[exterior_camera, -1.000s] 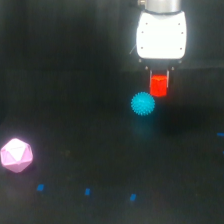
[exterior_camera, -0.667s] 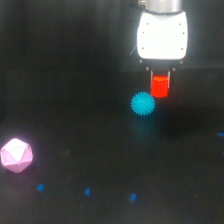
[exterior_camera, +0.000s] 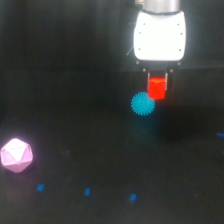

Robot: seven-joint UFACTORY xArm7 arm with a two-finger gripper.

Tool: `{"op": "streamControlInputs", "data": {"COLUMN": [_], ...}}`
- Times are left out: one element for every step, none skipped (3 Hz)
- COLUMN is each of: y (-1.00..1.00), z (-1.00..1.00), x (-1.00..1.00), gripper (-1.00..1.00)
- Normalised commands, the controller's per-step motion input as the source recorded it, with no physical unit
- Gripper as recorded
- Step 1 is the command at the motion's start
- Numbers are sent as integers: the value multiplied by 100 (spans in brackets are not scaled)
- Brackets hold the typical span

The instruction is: Pick up the red object from the table

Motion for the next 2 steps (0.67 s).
{"op": "streamControlInputs", "data": {"y": [-47,-14], "z": [58,13], "x": [-9,11], "gripper": [-85,-100]}}
